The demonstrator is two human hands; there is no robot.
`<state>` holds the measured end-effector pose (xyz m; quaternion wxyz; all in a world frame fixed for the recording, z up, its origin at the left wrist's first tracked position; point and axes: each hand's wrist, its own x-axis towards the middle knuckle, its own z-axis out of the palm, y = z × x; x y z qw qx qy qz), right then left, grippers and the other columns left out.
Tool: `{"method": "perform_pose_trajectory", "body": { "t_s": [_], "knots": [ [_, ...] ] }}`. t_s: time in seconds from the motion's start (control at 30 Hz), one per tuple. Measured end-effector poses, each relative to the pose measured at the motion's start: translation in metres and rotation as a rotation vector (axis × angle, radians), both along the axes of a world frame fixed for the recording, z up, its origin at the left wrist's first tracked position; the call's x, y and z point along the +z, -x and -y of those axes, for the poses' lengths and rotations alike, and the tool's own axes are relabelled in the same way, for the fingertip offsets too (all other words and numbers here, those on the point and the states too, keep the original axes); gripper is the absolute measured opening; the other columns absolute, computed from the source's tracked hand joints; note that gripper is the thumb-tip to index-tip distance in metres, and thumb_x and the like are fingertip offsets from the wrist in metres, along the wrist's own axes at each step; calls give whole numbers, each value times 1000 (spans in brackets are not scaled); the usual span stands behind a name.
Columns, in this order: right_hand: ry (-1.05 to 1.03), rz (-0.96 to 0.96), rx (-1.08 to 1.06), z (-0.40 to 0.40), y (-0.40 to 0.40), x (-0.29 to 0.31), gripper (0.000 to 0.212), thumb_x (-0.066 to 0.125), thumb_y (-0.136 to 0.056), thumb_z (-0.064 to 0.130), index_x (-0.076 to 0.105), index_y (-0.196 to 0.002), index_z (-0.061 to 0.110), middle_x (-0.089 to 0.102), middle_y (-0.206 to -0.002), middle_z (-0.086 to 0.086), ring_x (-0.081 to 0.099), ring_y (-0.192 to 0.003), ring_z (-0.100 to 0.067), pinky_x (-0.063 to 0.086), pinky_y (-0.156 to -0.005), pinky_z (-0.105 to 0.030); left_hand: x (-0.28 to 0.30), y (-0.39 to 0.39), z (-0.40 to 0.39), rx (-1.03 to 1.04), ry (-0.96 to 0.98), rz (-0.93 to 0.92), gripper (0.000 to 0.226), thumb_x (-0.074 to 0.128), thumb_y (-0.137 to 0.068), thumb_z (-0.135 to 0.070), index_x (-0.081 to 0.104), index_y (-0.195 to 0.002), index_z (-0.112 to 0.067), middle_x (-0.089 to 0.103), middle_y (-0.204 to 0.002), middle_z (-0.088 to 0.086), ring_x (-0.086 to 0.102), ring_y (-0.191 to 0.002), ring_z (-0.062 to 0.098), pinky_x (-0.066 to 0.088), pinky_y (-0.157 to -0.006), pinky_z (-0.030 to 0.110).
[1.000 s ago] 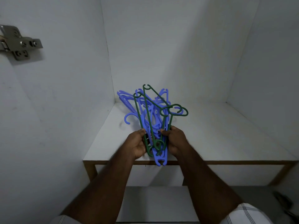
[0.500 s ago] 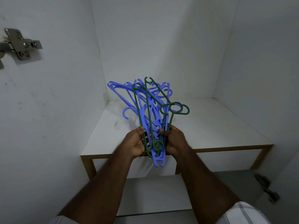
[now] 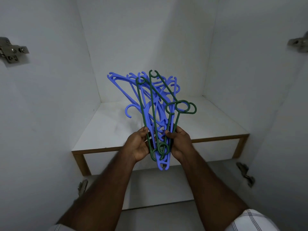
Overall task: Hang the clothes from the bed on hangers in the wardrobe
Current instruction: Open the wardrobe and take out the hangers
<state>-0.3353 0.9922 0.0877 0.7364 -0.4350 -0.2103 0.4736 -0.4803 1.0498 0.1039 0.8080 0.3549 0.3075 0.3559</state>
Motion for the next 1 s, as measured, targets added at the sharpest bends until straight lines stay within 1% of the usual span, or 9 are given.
{"method": "perform_pose_trajectory", "body": {
  "t_s": [0.13,0.27,0.37,0.5,0.63,0.8,0.9,0.93,1.0],
  "knots": [
    [-15,5,-24,38,-6,-3,30,56,-90,-12,65,-118,-3,70,-112,-26,69,-94,-40,57,-87,-56,0,-8,39,-36,-14,19,31,39,-106,-18,70,-110,-13,74,-107,15,73,-90,31,60,-77,44],
    [-12,10,-73,84,-5,-4,28,57,-91,-11,68,-114,2,73,-106,-23,71,-89,-37,61,-77,-49,-1,-9,77,-65,-6,20,29,40,-106,-19,69,-109,-16,74,-101,11,72,-87,27,60,-75,40],
    [-28,20,-114,122,-1,1,26,58,-91,-11,69,-110,3,74,-102,-21,72,-83,-34,62,-70,-44,1,-8,106,-112,-9,36,29,40,-106,-18,67,-115,-15,75,-101,10,73,-87,26,61,-68,38],
    [-48,34,-169,171,10,3,26,57,-92,-10,68,-113,2,72,-106,-24,71,-83,-35,62,-72,-47,1,-2,147,-198,-18,68,28,40,-106,-18,67,-115,-13,75,-103,12,75,-85,26,62,-67,40],
    [-49,49,-238,220,37,-1,26,57,-92,-10,67,-112,5,72,-104,-22,71,-82,-33,62,-72,-46,-6,19,185,-290,-24,81,29,41,-106,-19,66,-119,-15,73,-111,13,73,-93,28,61,-75,41],
    [-17,75,-303,284,87,-12,32,56,-93,-9,63,-122,1,71,-112,-24,71,-90,-37,60,-77,-53,-17,63,242,-358,9,97,29,41,-107,-19,70,-108,-16,75,-104,10,74,-89,25,62,-73,39],
    [-4,46,-326,325,116,-12,33,55,-92,-11,63,-122,1,74,-104,-19,73,-80,-32,61,-66,-44,-22,86,275,-387,28,83,27,42,-106,-20,68,-112,-15,74,-106,11,73,-90,26,62,-72,40],
    [-7,41,-334,337,124,-12,34,55,-92,-11,63,-123,0,73,-104,-19,73,-79,-31,60,-65,-42,-22,93,284,-398,32,80,27,43,-106,-20,68,-114,-15,73,-108,11,73,-91,27,62,-72,41],
    [-12,43,-358,357,137,-10,35,56,-92,-11,62,-124,0,72,-108,-21,72,-83,-32,61,-68,-43,-23,102,301,-419,33,82,29,43,-106,-20,65,-123,-14,70,-116,13,72,-94,28,62,-74,42]
  ]
}}
